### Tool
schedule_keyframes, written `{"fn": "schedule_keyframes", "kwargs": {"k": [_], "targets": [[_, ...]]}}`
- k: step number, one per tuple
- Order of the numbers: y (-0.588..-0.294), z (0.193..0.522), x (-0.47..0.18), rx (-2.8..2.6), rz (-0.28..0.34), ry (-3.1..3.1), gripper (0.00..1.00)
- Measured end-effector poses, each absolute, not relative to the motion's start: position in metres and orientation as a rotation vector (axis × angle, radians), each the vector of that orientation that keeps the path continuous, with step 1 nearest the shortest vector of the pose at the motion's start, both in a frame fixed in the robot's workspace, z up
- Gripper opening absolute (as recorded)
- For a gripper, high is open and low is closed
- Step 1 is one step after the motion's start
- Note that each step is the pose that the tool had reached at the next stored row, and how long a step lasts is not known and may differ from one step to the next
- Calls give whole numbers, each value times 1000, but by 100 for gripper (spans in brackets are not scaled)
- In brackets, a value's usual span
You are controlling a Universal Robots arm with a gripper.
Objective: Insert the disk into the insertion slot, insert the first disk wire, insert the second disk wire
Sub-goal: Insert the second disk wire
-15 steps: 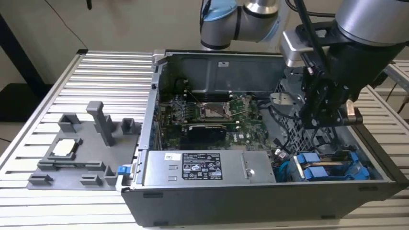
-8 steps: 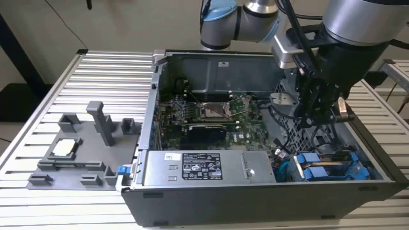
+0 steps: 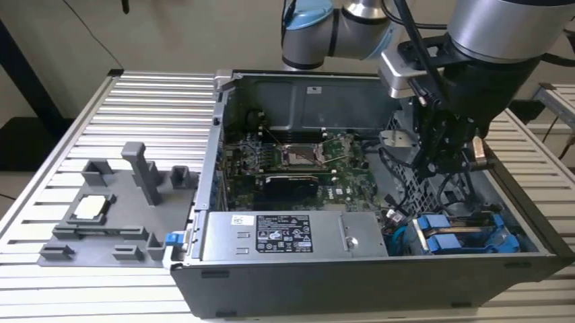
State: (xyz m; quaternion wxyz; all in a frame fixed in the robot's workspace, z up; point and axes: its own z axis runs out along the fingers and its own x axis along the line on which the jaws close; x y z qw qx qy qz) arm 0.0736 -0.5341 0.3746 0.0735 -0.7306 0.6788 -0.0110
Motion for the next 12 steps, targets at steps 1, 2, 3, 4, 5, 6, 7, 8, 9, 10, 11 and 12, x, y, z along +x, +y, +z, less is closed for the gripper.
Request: {"fn": "schedule_keyframes", "kwargs": {"k": [1,2,3,4,5,6,7,8,9,10,11,12], "targets": [[-534,375,73,-2194,-34,2038,23],[-534,375,73,-2195,-34,2037,23],[-534,375,73,-2195,-34,2038,23],[-534,375,73,-2195,-35,2038,23],[-534,375,73,-2195,-35,2038,20],[-534,375,73,-2195,-35,2038,20],[-534,375,73,-2195,-35,2038,16],[-534,375,73,-2195,-35,2038,16],[-535,375,73,-2195,-35,2038,16],[-536,375,73,-2195,-35,2038,16],[-541,374,75,-2195,-35,2038,16],[-545,374,76,-2195,-35,2038,16]]}}
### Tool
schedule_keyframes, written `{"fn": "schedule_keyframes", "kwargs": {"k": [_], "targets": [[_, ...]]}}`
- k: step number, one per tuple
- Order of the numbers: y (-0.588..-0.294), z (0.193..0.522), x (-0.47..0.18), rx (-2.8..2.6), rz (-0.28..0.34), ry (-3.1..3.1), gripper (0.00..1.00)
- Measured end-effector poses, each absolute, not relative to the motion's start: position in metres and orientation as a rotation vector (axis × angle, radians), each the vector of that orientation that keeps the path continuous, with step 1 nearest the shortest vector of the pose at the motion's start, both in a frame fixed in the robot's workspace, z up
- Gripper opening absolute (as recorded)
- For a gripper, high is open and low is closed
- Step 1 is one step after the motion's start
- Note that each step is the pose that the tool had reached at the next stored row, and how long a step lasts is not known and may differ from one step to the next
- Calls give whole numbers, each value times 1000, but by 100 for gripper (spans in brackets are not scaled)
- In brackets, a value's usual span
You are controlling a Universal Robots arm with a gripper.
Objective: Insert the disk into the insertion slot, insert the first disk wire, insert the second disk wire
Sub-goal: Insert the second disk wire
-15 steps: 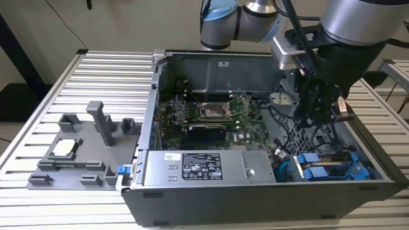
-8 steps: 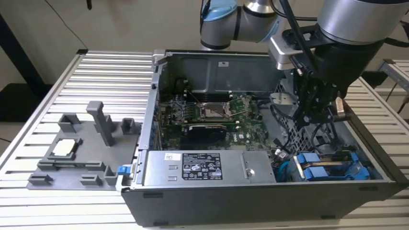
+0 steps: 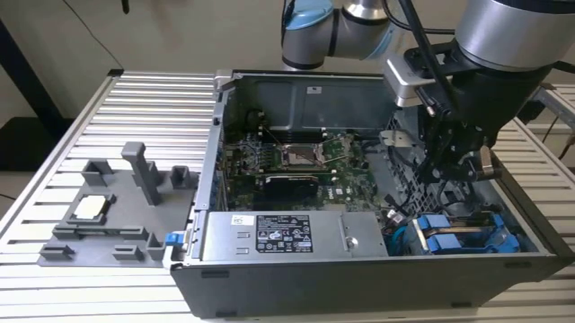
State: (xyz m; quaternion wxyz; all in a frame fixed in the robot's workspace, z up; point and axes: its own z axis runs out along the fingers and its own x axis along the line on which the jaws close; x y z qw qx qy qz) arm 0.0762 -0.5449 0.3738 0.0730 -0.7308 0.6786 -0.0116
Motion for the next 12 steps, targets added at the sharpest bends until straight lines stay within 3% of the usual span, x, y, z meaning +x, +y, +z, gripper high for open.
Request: {"fn": "schedule_keyframes", "kwargs": {"k": [12], "targets": [[-567,370,101,-2219,23,2065,16]]}}
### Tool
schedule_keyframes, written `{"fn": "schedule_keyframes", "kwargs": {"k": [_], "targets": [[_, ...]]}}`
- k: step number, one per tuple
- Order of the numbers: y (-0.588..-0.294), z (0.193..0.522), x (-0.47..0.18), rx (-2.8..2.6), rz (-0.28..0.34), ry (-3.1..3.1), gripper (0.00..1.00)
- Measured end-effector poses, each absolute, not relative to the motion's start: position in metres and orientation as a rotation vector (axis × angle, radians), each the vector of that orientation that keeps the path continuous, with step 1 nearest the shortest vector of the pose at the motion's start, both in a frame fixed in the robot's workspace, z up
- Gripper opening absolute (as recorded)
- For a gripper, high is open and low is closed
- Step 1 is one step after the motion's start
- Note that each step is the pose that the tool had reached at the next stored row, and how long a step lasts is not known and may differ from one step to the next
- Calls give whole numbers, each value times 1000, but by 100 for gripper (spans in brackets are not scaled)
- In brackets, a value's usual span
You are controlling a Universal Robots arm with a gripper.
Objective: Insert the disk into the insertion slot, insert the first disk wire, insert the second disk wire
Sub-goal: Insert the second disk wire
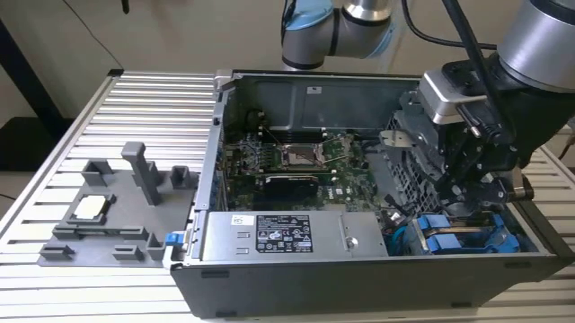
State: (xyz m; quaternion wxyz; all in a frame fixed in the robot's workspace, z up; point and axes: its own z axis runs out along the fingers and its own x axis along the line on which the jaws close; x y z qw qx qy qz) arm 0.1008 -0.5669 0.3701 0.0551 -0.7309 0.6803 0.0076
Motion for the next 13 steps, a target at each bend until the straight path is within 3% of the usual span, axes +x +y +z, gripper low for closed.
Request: {"fn": "schedule_keyframes", "kwargs": {"k": [13], "targets": [[-579,361,133,-2244,97,2094,16]]}}
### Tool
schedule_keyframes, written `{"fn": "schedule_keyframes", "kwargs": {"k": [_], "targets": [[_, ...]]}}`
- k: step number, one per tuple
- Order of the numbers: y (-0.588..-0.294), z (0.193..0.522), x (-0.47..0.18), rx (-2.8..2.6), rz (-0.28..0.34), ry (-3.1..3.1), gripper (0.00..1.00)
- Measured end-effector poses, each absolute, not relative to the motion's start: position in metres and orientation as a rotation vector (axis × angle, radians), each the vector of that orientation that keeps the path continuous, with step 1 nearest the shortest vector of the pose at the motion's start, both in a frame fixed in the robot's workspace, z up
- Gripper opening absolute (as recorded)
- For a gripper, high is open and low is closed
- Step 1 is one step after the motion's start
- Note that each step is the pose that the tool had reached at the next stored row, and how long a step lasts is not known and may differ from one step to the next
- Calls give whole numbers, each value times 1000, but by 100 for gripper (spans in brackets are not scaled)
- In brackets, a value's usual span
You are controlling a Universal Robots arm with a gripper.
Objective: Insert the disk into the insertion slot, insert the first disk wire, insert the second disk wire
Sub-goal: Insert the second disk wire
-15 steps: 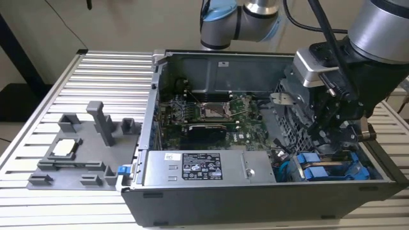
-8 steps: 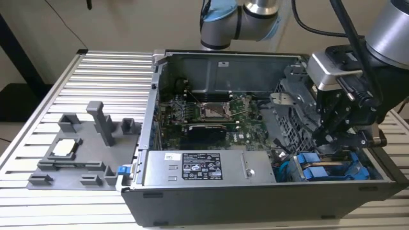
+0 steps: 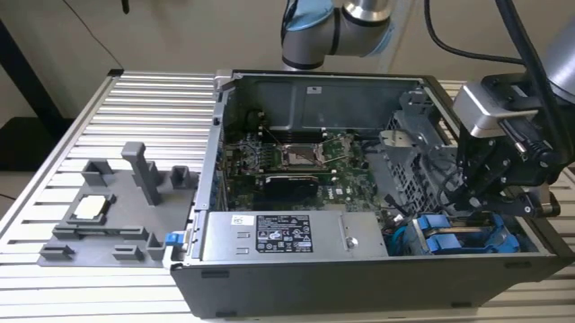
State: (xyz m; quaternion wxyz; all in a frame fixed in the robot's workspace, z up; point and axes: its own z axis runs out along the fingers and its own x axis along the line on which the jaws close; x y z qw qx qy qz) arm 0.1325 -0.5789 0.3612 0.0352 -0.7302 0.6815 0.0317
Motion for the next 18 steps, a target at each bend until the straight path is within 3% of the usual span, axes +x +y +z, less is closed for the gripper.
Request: {"fn": "schedule_keyframes", "kwargs": {"k": [18], "targets": [[-581,347,142,-2190,113,2148,16]]}}
